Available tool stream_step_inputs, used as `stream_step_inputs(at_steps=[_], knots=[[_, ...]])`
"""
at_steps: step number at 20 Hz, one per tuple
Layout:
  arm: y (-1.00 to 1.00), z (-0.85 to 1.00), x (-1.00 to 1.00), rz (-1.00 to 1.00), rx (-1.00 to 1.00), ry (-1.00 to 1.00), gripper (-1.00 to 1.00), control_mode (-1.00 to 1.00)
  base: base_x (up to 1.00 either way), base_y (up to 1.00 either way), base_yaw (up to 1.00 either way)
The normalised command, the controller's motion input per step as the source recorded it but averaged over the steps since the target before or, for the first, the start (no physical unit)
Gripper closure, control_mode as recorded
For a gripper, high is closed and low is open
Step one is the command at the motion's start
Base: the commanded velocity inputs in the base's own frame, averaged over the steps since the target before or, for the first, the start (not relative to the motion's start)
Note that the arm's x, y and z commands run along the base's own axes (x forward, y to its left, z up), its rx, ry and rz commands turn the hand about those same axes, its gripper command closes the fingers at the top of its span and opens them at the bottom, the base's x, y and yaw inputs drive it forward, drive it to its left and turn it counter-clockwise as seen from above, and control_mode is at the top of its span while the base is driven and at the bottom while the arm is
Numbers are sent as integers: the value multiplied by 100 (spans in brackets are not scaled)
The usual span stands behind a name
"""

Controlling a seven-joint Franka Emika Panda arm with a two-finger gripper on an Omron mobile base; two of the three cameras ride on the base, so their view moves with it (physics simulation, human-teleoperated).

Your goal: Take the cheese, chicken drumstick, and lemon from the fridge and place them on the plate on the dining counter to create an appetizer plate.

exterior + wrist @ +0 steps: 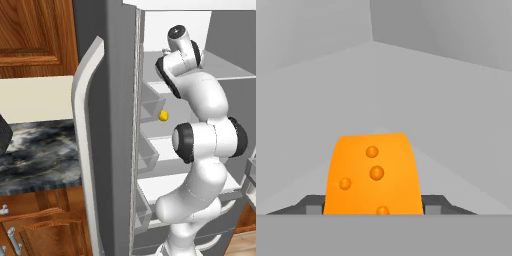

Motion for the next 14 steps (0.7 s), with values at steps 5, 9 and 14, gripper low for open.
stream_step_inputs(at_steps=[5,9,14], knots=[[-1,-11,-2,-2,0,0,100,-100,0,0,0],[0,-59,-85,2,0,-2,100,-100,0,0,0],[1,-57,-100,13,0,-11,100,-100,0,0,0]])
